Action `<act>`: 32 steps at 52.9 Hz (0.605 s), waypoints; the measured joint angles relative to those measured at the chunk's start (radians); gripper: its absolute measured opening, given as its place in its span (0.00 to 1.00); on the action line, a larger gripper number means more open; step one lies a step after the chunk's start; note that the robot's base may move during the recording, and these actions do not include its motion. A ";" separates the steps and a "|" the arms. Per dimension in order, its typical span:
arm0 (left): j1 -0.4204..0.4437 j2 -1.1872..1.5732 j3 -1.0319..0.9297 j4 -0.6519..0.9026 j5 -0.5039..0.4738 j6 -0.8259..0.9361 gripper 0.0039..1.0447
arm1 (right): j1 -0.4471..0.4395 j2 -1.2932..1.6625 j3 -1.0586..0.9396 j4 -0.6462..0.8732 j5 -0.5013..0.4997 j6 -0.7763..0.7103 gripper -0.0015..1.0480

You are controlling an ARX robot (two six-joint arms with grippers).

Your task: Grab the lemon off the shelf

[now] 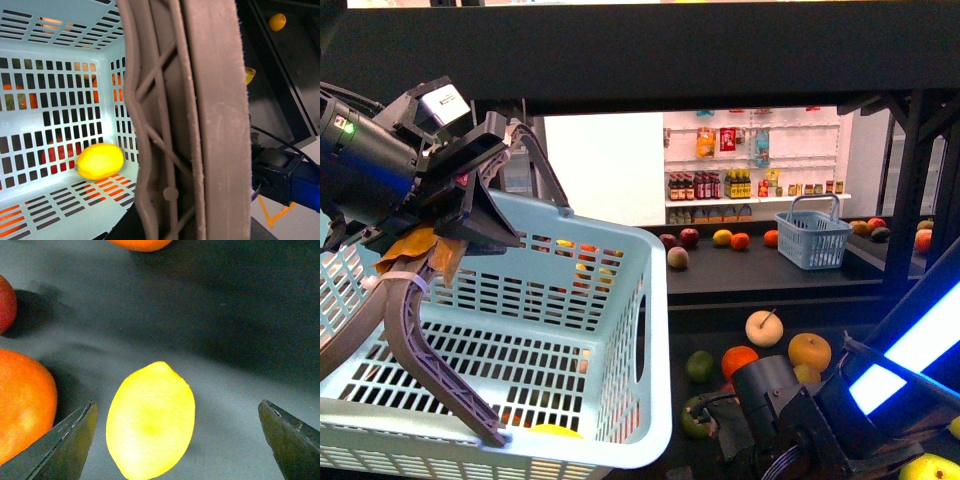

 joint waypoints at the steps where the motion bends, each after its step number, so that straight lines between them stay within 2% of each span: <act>1: 0.000 0.000 0.000 0.000 0.000 0.000 0.15 | 0.002 0.007 0.007 -0.002 -0.003 -0.003 0.93; 32: 0.000 0.000 0.000 0.000 0.000 0.000 0.15 | 0.024 0.187 0.215 -0.099 0.003 -0.035 0.93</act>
